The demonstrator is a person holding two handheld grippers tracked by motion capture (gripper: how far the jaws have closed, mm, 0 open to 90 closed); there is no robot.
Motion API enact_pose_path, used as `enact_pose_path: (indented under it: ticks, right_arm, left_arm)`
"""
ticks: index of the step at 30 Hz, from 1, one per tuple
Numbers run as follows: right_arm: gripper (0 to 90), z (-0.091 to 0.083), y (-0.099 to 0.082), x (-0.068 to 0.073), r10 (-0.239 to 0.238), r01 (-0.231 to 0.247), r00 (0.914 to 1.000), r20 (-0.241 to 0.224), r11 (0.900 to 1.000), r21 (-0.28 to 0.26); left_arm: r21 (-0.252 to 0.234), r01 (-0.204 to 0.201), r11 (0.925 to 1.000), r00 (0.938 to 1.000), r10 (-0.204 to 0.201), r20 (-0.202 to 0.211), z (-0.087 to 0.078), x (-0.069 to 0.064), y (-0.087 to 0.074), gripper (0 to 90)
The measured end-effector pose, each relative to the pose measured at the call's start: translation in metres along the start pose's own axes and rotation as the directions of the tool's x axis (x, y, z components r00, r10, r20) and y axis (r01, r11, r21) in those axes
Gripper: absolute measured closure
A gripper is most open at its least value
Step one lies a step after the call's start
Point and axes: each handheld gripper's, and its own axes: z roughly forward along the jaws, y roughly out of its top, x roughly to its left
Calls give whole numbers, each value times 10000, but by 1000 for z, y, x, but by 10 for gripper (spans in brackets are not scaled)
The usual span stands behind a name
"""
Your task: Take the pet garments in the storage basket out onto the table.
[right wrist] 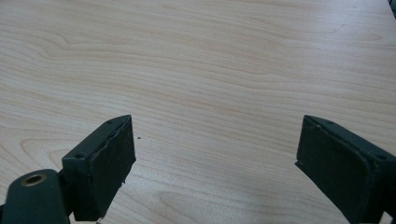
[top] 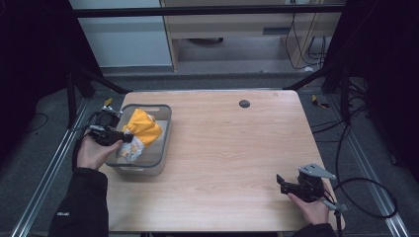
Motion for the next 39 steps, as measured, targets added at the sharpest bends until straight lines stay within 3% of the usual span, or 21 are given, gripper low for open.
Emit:
enact_pose_path:
  ticks: [11,19,30,37,39]
  right_arm:
    - [113,0,0,0,-25,25,10000,54,10000,-62]
    - [112,-1,0,0,-19,19,10000,58,10000,-66]
    - [112,-1,0,0,-6,6,10000,69,10000,-86]
    - [111,-2,0,-1,-14,15,10000,84,9999,-144]
    - [111,-2,0,-1,-16,18,9999,107,9998,-173]
  left_arm:
    - [-541,-458,9975,9987,469,187,-25,-13,3,784]
    - [-719,-966,9927,9938,1001,478,-38,-28,7,784]
    - [-882,-1661,9821,9811,1736,852,-44,-53,11,784]
    - [-1032,-2094,9724,9696,2201,1069,-44,-72,14,784]
    - [-996,-2350,9669,9625,2458,1152,-45,-77,17,784]
